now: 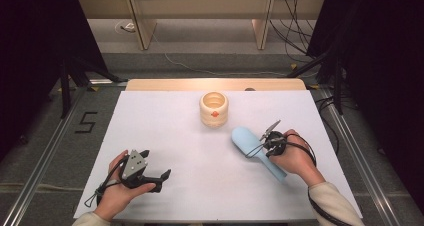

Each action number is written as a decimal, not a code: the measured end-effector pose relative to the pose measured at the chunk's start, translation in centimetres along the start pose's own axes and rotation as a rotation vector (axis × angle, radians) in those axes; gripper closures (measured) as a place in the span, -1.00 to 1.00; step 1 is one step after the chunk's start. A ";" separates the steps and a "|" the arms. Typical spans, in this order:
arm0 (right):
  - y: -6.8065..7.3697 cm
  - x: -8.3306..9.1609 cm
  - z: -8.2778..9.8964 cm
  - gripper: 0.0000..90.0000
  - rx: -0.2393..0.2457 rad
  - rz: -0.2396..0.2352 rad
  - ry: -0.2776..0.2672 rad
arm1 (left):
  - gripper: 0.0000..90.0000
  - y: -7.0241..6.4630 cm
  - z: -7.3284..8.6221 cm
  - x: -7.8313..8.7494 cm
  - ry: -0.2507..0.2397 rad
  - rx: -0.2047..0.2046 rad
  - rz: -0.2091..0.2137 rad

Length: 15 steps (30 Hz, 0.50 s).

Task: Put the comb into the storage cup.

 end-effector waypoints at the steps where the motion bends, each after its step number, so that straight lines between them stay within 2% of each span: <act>1: 0.1 0.0 0.0 1.00 0.005 -0.005 -0.001 | -0.94 0.0 0.0 0.0 0.000 -0.001 0.000; 15: 0.5 0.1 0.2 0.99 -0.008 -0.010 -0.005 | -0.94 0.0 0.0 0.0 -0.003 -0.003 0.002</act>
Point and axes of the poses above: each handheld gripper's, and its own axes: x roughly backward along the jaws, z roughly out of its underside, y roughly to its left, the point moved 10 cm from there along -x, roughly forward along the jaws, and after that the axes turned 8 degrees about -y, right-handed, at the moved point
